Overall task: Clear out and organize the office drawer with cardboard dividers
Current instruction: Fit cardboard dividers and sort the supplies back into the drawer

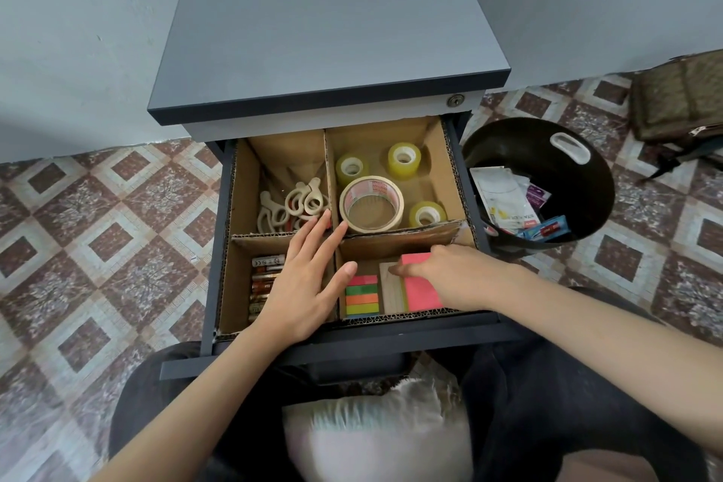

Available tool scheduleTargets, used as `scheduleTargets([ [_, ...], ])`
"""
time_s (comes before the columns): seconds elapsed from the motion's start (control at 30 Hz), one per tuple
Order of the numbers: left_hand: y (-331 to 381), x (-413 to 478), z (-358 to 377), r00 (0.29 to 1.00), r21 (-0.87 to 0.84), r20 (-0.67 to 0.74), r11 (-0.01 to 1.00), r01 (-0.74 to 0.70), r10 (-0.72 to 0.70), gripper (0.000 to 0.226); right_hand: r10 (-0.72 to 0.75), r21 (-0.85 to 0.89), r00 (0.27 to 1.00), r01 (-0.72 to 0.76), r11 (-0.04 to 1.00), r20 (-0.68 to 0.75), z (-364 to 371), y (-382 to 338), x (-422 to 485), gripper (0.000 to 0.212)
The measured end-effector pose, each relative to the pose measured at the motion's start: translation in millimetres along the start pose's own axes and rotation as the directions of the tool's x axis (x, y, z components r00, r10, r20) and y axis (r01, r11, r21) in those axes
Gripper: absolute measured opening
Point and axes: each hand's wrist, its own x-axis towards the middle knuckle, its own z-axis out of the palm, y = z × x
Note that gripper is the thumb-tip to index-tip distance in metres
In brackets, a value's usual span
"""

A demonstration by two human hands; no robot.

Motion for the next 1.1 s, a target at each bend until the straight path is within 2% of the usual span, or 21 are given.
scheduleTargets([
  [0.13,0.1,0.1,0.4,1.0,-0.01,-0.003,1.0,0.001,-0.001,0.074,0.039,0.134,0.99,-0.021,0.991,-0.132,3.3,-0.3,-4.5,0.076],
  [0.2,-0.3,0.0,0.5,1.0,-0.014,-0.007,1.0,-0.001,0.001,0.075,0.054,0.137,0.984,-0.031,0.99,-0.17,5.1,-2.0,-5.3,0.075],
  [0.33,-0.3,0.3,0.7,1.0,-0.015,-0.012,1.0,-0.002,0.001,0.076,0.049,0.056,0.986,-0.041,0.998,-0.157,4.5,-4.4,-4.0,0.07],
  [0.43,0.1,0.0,0.4,1.0,-0.01,-0.006,1.0,0.002,-0.002,0.074,0.058,0.066,0.985,-0.048,0.997,-0.165,3.4,-3.7,-1.3,0.067],
  [0.53,-1.0,0.5,0.8,1.0,-0.015,-0.006,1.0,-0.002,0.002,0.072,0.073,0.114,0.976,-0.05,0.992,-0.207,3.0,-3.7,-2.1,0.044],
  [0.7,-1.7,0.6,1.2,1.0,-0.023,-0.009,1.0,-0.004,0.004,0.071,0.084,0.054,0.963,-0.072,0.996,-0.257,8.3,-0.5,1.5,0.051],
  [0.97,-0.7,1.0,-0.5,1.0,-0.03,-0.022,1.0,-0.005,0.004,0.071,0.118,0.125,0.959,-0.088,0.988,-0.258,9.9,0.8,0.4,0.05],
  [1.1,0.1,1.2,-2.4,0.998,-0.095,-0.05,0.995,0.035,-0.04,0.066,0.152,0.181,0.957,-0.109,0.977,-0.248,5.8,-10.7,-10.4,0.051],
])
